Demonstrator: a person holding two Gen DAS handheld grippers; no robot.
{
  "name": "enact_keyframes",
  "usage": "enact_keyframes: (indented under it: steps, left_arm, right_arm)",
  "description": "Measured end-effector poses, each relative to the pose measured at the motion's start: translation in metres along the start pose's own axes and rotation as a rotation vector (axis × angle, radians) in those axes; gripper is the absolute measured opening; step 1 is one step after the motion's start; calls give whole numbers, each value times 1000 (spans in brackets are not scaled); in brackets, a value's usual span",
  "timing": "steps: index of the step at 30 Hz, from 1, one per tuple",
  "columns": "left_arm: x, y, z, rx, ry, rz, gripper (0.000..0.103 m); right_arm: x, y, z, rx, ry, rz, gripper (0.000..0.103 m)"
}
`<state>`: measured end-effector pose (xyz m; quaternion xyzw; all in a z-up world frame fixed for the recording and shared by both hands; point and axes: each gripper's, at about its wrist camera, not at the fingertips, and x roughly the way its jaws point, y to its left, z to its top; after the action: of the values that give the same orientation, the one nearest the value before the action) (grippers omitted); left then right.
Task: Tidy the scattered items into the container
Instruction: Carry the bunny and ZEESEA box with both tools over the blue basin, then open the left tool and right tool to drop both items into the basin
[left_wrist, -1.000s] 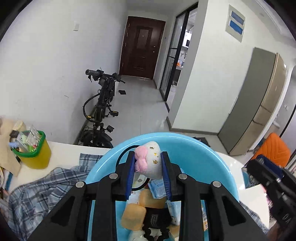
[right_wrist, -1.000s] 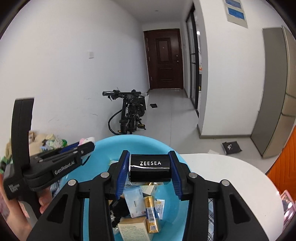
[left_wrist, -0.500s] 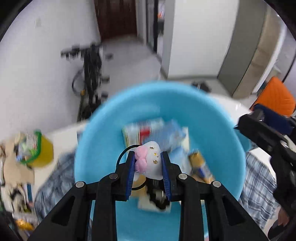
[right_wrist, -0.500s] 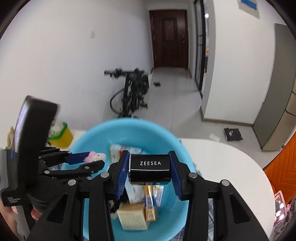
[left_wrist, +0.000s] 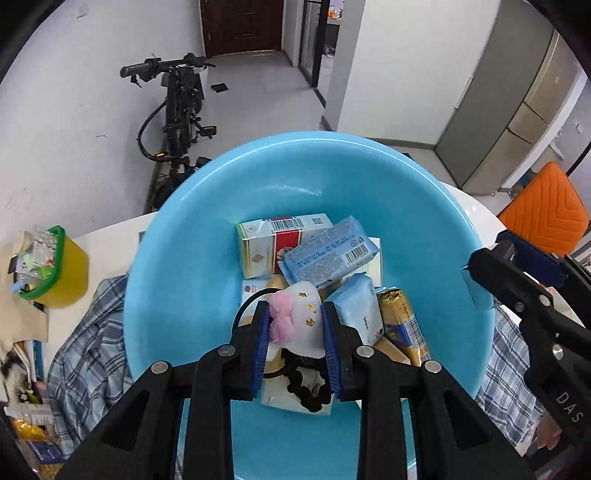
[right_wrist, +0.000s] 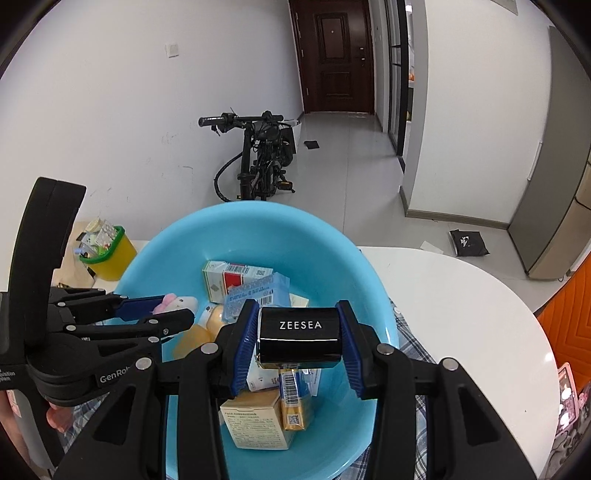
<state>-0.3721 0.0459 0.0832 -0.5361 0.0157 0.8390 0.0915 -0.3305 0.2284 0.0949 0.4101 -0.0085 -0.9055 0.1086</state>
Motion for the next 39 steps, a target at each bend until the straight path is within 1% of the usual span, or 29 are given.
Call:
enact_keyframes:
  steps: [4, 8, 18, 20, 22, 23, 25, 26, 27, 28, 29, 31, 33, 36, 39]
  left_arm:
    - [8, 1, -3, 2, -27, -15, 29]
    - [25, 1, -7, 5, 20, -10, 30]
    - [43, 4, -12, -8, 41, -24, 30]
    - [45, 4, -12, -6, 33, -25, 30]
    - [42, 6, -12, -11, -6, -29, 32]
    - [40, 7, -13, -18, -27, -32, 34]
    - [34, 10, -13, -37, -71, -40, 47]
    - [32, 12, -12, -40, -84, -51, 66]
    - [29, 13, -12, -41, -97, -71, 80]
    - [26, 14, -11, -40, -112, -98, 81]
    - [24, 14, -12, -41, -120, -107, 81]
    - [19, 14, -12, -37, -143, -83, 81]
    - [17, 14, -13, -30, -143, -60, 81]
    - [10, 20, -15, -27, -148, -68, 81]
    - [1, 20, -19, -24, -163, -52, 81]
  right_arm:
    - [7, 3, -3, -9, 10, 1, 41]
    - [14, 3, -4, -18, 23, -9, 41]
    - [36, 0, -14, -19, 58, -19, 41]
    - [39, -1, -16, -16, 65, -19, 41]
    - [40, -2, -17, -16, 69, -17, 41]
    - [40, -2, -17, -17, 70, -17, 41]
    - [39, -2, -16, -21, 69, -21, 41]
    - [39, -1, -16, -22, 66, -21, 41]
    - [38, 0, -15, -23, 63, -19, 41]
    - [36, 0, -15, -23, 60, -16, 41]
    - [35, 1, -14, -25, 59, -16, 41]
    - [34, 3, -14, -32, 56, -20, 41]
    - [34, 4, -14, -31, 56, -20, 41]
    - [34, 5, -14, -27, 53, -22, 41]
    - [35, 6, -14, -24, 52, -21, 41]
